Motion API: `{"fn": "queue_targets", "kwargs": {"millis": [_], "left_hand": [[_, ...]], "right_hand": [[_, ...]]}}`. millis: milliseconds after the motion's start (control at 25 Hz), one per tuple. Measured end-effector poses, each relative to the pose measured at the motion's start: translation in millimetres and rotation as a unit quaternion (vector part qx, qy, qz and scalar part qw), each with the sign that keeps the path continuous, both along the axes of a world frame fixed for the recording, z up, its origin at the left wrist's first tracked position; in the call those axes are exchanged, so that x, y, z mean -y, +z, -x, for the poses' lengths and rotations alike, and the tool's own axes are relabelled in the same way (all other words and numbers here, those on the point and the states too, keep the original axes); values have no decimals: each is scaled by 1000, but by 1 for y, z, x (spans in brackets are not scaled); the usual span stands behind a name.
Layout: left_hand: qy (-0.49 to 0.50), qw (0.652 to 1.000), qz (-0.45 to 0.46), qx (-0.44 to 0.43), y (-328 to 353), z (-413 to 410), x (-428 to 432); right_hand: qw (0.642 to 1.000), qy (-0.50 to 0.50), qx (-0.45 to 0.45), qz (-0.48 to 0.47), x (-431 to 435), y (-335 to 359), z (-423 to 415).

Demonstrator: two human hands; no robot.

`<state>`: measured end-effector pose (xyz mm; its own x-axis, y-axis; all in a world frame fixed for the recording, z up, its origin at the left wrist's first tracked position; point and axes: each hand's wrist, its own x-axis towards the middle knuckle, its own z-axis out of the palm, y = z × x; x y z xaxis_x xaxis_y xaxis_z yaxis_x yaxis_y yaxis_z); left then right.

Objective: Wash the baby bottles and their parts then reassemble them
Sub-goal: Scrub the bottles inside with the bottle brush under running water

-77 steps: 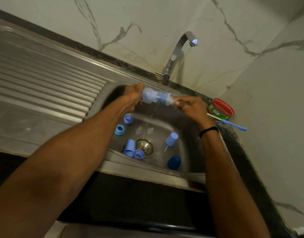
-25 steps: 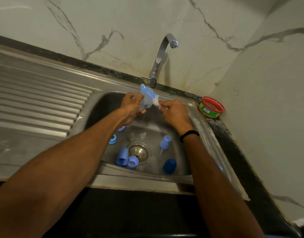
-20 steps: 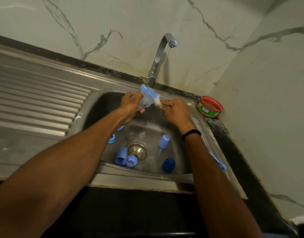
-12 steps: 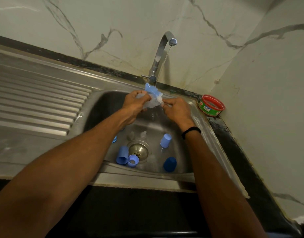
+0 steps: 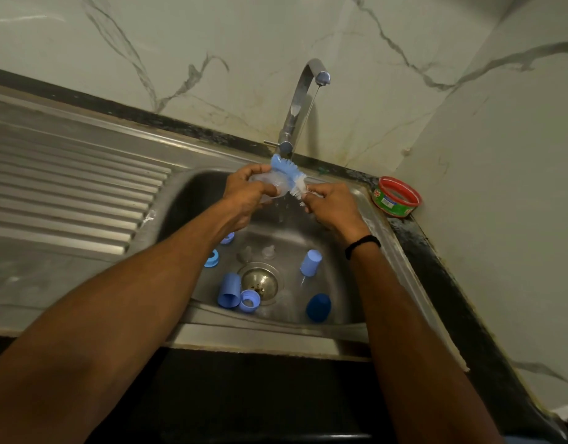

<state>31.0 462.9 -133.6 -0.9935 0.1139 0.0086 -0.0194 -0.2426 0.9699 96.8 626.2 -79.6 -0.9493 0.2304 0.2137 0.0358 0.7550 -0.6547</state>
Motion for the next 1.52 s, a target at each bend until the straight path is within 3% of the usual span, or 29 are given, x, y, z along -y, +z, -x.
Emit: {"fn": "queue_targets", "kwargs": {"millis": [160, 240, 360, 480, 640, 760, 1000, 1080, 1200, 1320, 1520], "left_hand": [[18, 995, -58, 84, 2, 3, 2], [22, 993, -62, 102, 1, 4, 0], [3, 990, -64, 122, 2, 1, -5], [-31, 985, -104, 136, 11, -7, -11], [7, 990, -83, 109, 14, -7, 0], [-54, 992, -73, 89, 14, -11, -2], [27, 999, 25, 26, 7, -4, -7], [4, 1000, 23, 12, 5, -6, -12], [48, 999, 11, 11, 6, -6, -9], [-18, 1000, 5, -4, 5, -8, -13], [9, 1000, 0, -2, 6, -7, -13]], "right_hand": [[985, -41, 17, 167, -2, 8, -8], [980, -37, 34, 194, -1, 12, -11], [986, -24, 40, 158, -4, 10, -10], [998, -29, -8, 49, -3, 1, 0], [1000, -1, -15, -26, 3, -6, 4], [998, -19, -24, -61, 1, -4, 4], [997, -15, -33, -72, 4, -8, 5], [994, -22, -31, -102, 9, -9, 5], [995, -14, -24, -101, 12, -10, 7], [994, -40, -27, -98, 7, -5, 5], [996, -28, -6, -79, 10, -5, 2]]}}
